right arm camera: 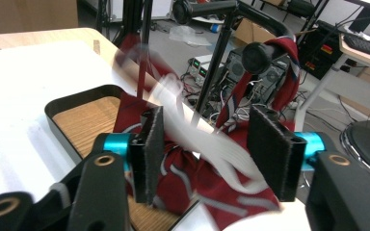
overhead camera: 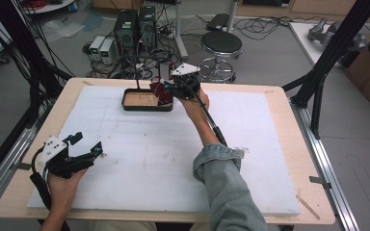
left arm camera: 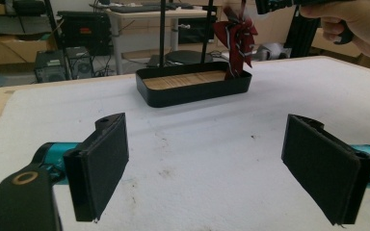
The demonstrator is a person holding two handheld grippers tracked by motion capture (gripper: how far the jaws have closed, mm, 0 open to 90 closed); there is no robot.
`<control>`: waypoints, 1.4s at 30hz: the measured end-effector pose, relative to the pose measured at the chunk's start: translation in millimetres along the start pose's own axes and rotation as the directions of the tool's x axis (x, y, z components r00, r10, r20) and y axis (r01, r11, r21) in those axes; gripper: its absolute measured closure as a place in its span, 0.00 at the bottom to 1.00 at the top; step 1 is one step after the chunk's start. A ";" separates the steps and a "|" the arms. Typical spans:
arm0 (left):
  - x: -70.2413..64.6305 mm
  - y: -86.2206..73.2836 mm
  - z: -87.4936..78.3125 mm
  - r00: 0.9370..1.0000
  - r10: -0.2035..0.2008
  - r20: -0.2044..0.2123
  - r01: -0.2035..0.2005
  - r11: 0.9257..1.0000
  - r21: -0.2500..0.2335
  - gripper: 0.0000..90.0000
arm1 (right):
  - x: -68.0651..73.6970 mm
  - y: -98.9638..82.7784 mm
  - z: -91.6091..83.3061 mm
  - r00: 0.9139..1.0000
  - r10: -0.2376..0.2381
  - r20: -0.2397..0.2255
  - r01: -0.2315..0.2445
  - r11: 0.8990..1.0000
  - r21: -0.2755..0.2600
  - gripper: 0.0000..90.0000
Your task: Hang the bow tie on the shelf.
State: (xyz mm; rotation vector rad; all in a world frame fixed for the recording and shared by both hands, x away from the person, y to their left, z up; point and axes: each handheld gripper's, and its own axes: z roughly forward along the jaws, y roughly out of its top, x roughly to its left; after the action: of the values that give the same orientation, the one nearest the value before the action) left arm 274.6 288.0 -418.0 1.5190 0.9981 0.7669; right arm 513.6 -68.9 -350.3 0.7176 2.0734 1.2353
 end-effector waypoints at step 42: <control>-3.6 -0.3 7.2 1.000 0.007 -0.001 -0.007 1.000 0.011 0.19 | -68.7 -29.3 -141.8 0.976 0.194 0.102 -0.175 0.969 -0.172 0.12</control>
State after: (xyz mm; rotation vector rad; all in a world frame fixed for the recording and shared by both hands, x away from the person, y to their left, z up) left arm 279.4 281.7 -419.4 1.5325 0.9999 0.7681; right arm 451.2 -210.2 -307.7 0.9017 1.8189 1.4096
